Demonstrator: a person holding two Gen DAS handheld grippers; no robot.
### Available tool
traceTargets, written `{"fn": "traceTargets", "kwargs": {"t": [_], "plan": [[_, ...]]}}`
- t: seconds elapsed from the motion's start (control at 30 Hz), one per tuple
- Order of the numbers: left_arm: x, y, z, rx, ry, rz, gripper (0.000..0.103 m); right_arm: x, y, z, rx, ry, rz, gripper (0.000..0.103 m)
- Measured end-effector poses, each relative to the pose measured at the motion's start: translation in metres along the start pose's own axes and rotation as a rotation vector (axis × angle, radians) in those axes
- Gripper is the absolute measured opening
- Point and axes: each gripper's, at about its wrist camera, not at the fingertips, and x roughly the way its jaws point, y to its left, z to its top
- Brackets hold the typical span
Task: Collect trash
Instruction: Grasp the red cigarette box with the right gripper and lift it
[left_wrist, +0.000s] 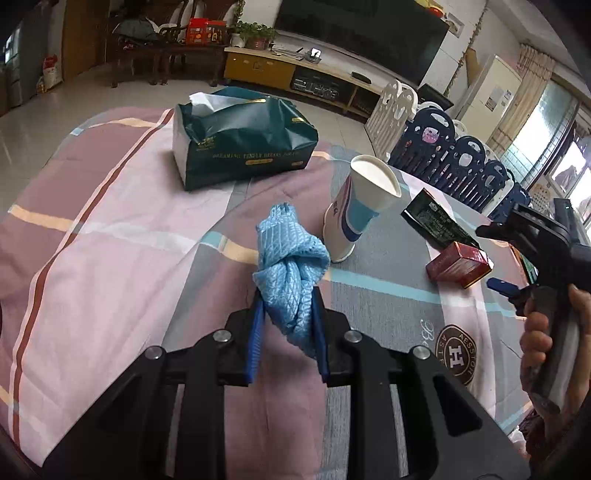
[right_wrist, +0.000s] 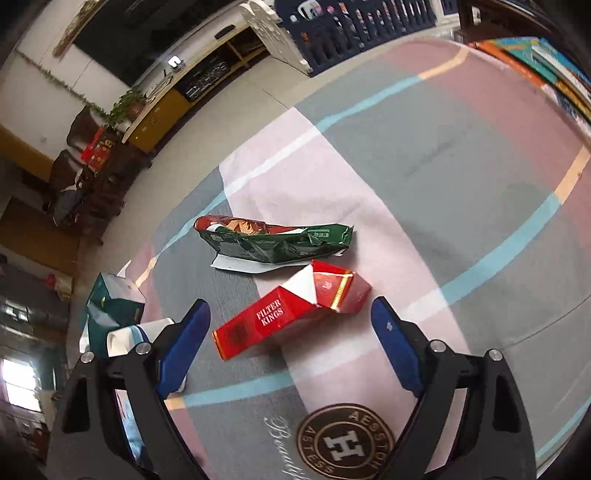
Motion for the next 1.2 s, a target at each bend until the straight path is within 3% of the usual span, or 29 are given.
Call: {"fn": "traceTargets", "kwargs": {"t": [0.1, 0.23, 0.3, 0.33, 0.47, 0.57, 0.6, 0.67, 0.7, 0.73, 0.8, 0.97, 1.03, 1.2], "plan": [[-0.002, 0.013, -0.009, -0.037, 0.022, 0.003, 0.025, 0.016, 0.002, 0.003, 0.035, 0.015, -0.036, 0.087], [0.004, 0.022, -0.012, -0.078, 0.045, -0.002, 0.025, 0.020, -0.004, -0.001, 0.019, 0.028, -0.008, 0.053], [0.006, 0.022, -0.012, -0.082, 0.037, -0.017, 0.025, 0.011, -0.007, -0.007, -0.036, 0.046, 0.040, 0.044], [0.005, 0.021, -0.013, -0.075, 0.031, -0.015, 0.025, 0.006, -0.008, -0.012, -0.075, 0.058, 0.059, 0.030], [0.003, 0.015, -0.017, -0.051, 0.017, -0.017, 0.025, -0.020, -0.013, -0.044, -0.292, 0.190, 0.188, 0.030], [0.000, 0.012, -0.022, -0.058, 0.014, -0.023, 0.025, -0.035, -0.013, -0.079, -0.551, 0.303, 0.206, 0.030], [-0.002, 0.011, -0.024, -0.059, 0.014, -0.025, 0.025, -0.038, -0.015, -0.086, -0.609, 0.313, 0.182, 0.032], [-0.003, 0.008, -0.029, -0.057, 0.016, -0.028, 0.025, -0.048, -0.019, -0.093, -0.687, 0.246, 0.036, 0.051], [-0.005, 0.006, -0.031, -0.053, 0.014, -0.027, 0.025, -0.055, -0.024, -0.092, -0.686, 0.193, -0.033, 0.070], [-0.007, 0.006, -0.033, -0.051, 0.011, -0.026, 0.025, -0.066, -0.032, -0.089, -0.641, 0.121, -0.085, 0.079], [-0.007, 0.006, -0.034, -0.057, 0.011, -0.029, 0.025, -0.083, -0.049, -0.089, -0.512, 0.051, -0.107, 0.082], [-0.004, 0.007, -0.034, -0.063, 0.022, -0.022, 0.025, -0.093, -0.073, -0.125, -0.258, 0.141, -0.044, 0.082], [-0.003, 0.007, -0.033, -0.062, 0.022, -0.024, 0.025, -0.090, -0.070, -0.143, -0.218, 0.164, -0.003, 0.082], [-0.003, 0.008, -0.033, -0.072, 0.021, -0.026, 0.025, -0.061, -0.044, -0.155, -0.236, 0.181, -0.069, 0.082]]}}
